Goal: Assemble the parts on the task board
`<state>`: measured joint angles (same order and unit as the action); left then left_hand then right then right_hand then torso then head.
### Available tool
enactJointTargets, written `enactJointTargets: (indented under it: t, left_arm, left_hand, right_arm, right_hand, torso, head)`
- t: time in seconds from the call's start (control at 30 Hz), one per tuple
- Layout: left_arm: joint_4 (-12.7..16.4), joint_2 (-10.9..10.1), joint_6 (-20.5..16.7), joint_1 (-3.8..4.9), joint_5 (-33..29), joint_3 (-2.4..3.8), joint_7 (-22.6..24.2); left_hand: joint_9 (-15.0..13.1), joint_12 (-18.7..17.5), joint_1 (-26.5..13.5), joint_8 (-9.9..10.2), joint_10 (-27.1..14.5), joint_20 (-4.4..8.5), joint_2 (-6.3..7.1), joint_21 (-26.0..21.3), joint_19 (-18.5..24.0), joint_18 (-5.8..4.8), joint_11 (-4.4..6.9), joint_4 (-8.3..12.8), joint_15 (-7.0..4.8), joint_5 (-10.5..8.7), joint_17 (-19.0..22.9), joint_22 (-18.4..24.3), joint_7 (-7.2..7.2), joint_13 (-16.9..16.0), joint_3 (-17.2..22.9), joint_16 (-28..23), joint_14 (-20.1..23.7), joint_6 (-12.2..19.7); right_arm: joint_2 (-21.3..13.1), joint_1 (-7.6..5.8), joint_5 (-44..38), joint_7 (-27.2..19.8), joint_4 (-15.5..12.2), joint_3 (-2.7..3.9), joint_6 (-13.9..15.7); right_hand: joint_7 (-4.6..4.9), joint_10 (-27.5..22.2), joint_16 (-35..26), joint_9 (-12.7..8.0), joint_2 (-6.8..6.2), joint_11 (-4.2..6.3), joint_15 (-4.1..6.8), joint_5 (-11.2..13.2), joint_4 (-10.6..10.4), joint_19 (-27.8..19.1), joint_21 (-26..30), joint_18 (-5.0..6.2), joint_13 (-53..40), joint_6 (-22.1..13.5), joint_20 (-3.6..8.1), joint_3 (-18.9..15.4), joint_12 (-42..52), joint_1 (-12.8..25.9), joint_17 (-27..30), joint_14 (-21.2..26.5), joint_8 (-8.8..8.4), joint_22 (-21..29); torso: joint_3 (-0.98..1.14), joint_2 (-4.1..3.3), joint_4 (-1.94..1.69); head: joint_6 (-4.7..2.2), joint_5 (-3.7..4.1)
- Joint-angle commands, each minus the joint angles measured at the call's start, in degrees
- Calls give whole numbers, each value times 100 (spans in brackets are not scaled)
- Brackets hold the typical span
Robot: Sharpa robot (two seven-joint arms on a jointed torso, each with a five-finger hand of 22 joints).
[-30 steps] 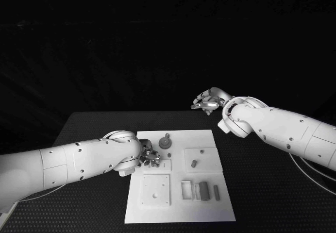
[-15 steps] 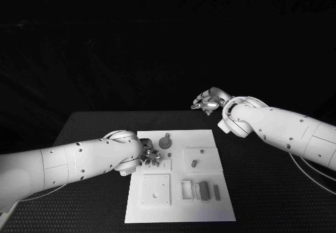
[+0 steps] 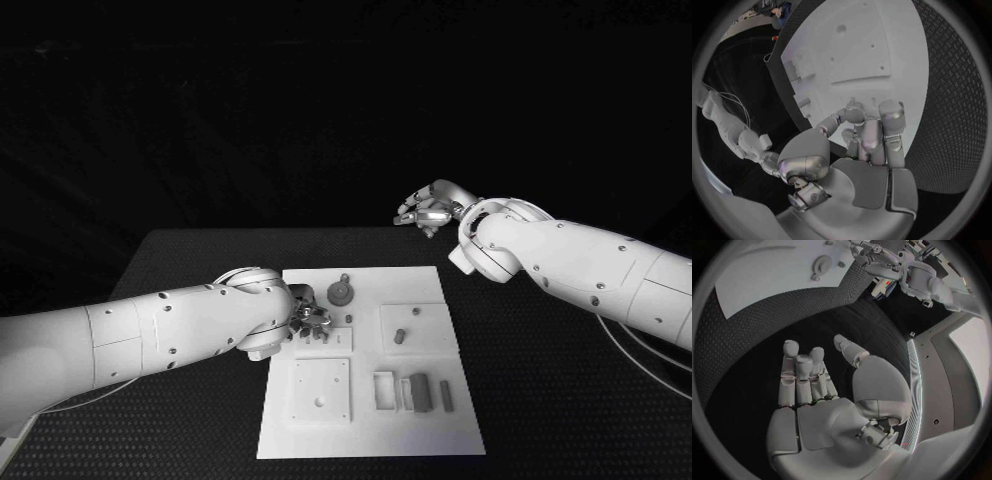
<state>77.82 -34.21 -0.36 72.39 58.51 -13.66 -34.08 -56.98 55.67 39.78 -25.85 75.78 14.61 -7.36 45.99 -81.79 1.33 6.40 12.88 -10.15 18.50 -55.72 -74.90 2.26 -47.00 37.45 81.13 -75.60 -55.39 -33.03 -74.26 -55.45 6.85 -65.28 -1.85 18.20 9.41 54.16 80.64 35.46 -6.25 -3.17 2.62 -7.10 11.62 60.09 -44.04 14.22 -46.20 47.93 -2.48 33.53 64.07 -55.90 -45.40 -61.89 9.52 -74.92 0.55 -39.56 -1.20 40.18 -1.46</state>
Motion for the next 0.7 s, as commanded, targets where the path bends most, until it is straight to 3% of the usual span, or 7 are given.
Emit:
enactJointTargets:
  t: [0.03, 0.1, 0.43, 0.7]
  left_arm:
    - [-14, 23, 62, -11, 15, 3, 56]
    - [-27, 31, 81, -23, 15, 3, 55]
    - [-30, 26, 162, -61, 15, 3, 33]
    - [-44, 38, 250, -73, 17, 3, 33]
  left_hand:
    - [-1318, -21, 34, -600, -43, 2, -57, 30, 47, 299, -1, 8, -30, -166, 18, -94, -342, 2, 44, -37, 36, -906]
    - [-1321, -23, 38, -595, -50, 3, -56, 28, 52, 301, -1, 3, -37, -276, 33, -92, -339, 2, 50, -47, 41, -898]
    - [-1321, -21, 39, -583, -54, 4, -53, 27, 54, 304, -2, -3, -45, -333, 53, -90, -334, 1, 54, -58, 47, -884]
    - [-1288, 0, 56, -518, -58, 16, -45, 34, 48, 318, -5, 13, -72, -486, 10, -92, -311, -12, 61, -43, 21, -834]
  right_arm:
    - [-1, 2, -29, -9, -2, 1, -71]
    - [-3, 2, -24, -10, -2, 1, -67]
    - [-3, 19, -15, -9, 22, 0, -80]
    - [-24, 24, -13, -9, 16, -1, -72]
  right_hand:
    - [29, -40, 26, -5, 59, -7, 34, -9, 15, -31, 24, 78, 8, 3, -15, -7, 26, 7, 8, 22, -1, -107]
    - [29, -39, 26, -6, 59, -7, 34, -9, 13, -31, 24, 78, 9, 3, -16, -9, 27, 13, 9, 22, -1, -107]
    - [30, -40, 27, -9, 61, -8, 34, -9, 5, -30, 25, 78, 12, 0, -18, -15, 28, 32, 11, 23, -3, -106]
    - [30, -40, 27, -10, 61, -7, 34, -9, 4, -30, 26, 78, 13, -1, -18, -16, 29, 37, 12, 23, -3, -106]
  torso:
    - [2, 1, -3]
    - [2, 0, -6]
    - [1, 1, -3]
    - [-3, 3, -6]
  head:
    - [1, -5]
    - [2, -3]
    - [9, 0]
    - [18, 6]
